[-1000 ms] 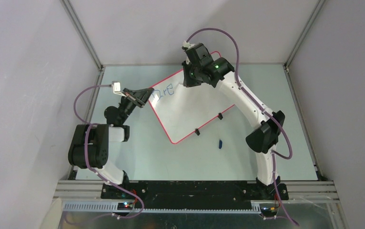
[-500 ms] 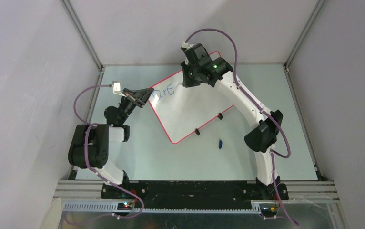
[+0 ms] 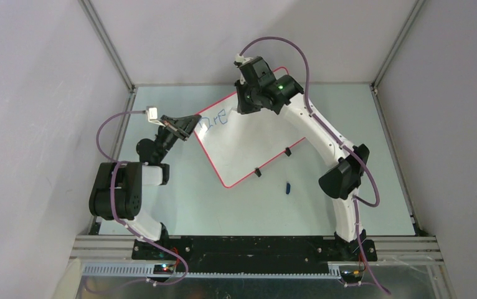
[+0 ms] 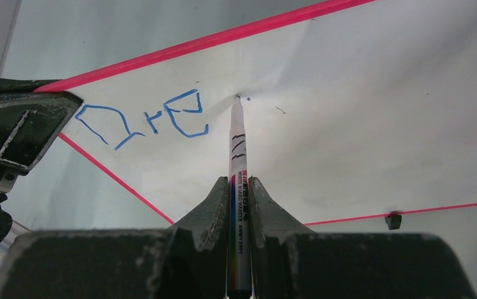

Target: Write a sentence on the whiteboard

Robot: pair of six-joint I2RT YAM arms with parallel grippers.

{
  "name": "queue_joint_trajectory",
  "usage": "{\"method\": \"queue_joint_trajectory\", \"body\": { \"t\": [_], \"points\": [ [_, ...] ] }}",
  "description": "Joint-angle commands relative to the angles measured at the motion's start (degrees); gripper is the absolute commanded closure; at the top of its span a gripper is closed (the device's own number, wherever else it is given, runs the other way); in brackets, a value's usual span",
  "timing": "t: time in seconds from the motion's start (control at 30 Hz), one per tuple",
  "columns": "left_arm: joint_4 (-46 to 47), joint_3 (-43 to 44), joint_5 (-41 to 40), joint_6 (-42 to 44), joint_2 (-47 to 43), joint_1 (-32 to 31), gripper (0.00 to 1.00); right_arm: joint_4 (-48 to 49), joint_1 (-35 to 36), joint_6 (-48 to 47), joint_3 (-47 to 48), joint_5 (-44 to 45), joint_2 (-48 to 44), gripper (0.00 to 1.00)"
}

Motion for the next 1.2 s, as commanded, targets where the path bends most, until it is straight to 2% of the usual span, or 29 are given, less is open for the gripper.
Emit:
{"method": "queue_joint_trajectory", "body": {
  "t": [0.0, 0.47, 0.93, 1.17],
  "points": [
    [1.4, -1.4, 4.1, 6.8, -0.9, -1.2, 0.99, 0.2, 0.7, -1.3, 3.3, -0.9, 0.7, 1.0],
    [1.4, -1.3, 4.1, 6.8, -1.0, -1.2, 0.98, -0.2, 0.9, -1.7, 3.0, -0.3, 0.3, 1.0],
    [1.4, -1.4, 4.0, 6.9, -1.1, -1.2, 0.99, 6.2, 0.0, -1.1, -9.8, 0.6, -8.2, 1.0],
    [1.4, -1.4, 4.0, 6.9, -1.0, -1.2, 0.98, 7.1, -0.5, -0.9, -11.0, 0.5, -9.3, 1.0]
  ]
}}
